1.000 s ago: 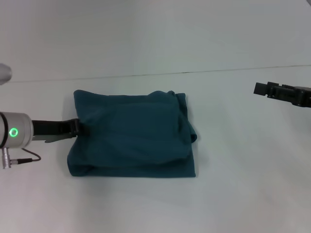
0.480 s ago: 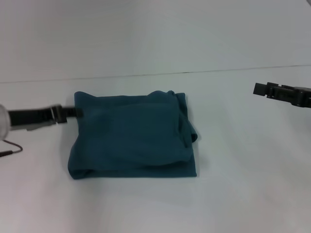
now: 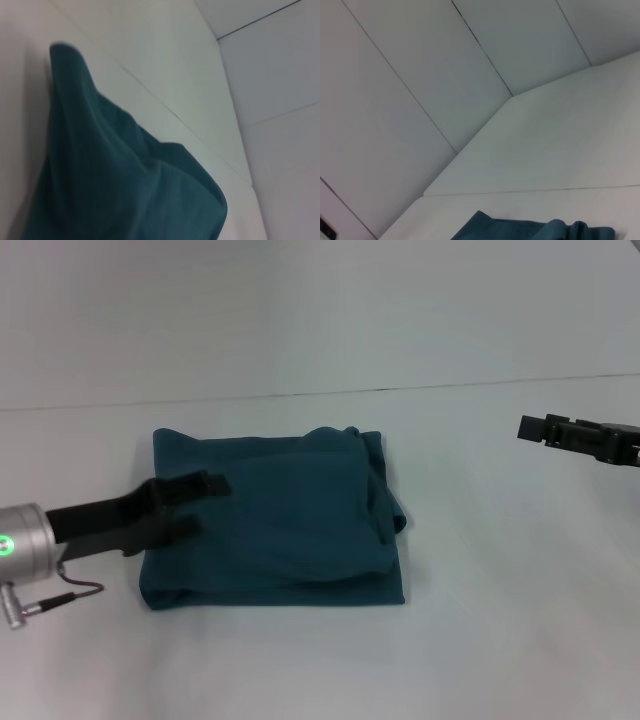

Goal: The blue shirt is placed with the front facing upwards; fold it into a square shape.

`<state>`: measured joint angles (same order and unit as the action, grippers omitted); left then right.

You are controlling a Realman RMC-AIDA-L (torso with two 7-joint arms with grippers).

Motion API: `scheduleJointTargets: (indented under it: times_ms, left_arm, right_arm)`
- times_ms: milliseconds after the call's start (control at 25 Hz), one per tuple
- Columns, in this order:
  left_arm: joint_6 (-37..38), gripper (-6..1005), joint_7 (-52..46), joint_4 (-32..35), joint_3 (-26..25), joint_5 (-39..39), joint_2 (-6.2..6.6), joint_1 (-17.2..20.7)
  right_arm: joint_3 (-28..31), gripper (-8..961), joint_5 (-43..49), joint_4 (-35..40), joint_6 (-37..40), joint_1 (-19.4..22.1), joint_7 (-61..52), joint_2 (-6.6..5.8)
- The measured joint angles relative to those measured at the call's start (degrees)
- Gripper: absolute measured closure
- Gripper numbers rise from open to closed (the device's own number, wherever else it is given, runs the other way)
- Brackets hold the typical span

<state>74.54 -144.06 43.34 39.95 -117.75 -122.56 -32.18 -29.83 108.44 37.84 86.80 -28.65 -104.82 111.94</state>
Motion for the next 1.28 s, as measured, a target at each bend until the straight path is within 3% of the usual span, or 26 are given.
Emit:
scheduleJointTargets:
  times_ms: [200, 560, 760, 1000, 1280]
  left_arm:
    - [-3.4, 107, 2.24, -5.34, 0.68, 0.83, 0.0, -1.43]
    - [-2.57, 106, 3.0, -7.33, 1.91, 0.45, 0.57, -2.04]
    - [6.03, 107, 6.25, -1.53, -1.44, 0.82, 0.9, 0.33]
    - [18.68, 108, 22.45, 4.94, -5.59, 0.37, 1.46, 3.66]
    - [26.69, 110, 40.93, 7.96, -5.79, -3.76, 1.11, 6.39]
  right_arm:
    - [-0.05, 29, 0.06, 0.0, 0.0, 0.31, -0.1, 0.03]
    - [-0.04, 29, 0.06, 0.04, -0.03, 0.25, -0.19, 0.12]
    - [-0.47, 29, 0.05, 0.04, 0.49, 0.2, -0.2, 0.12]
    - [-3.0, 29, 3.47, 0.25, 4.85, 0.17, -0.04, 0.11]
    - [-7.13, 29, 6.66, 0.79, 10.24, -0.3, 3.71, 2.37]
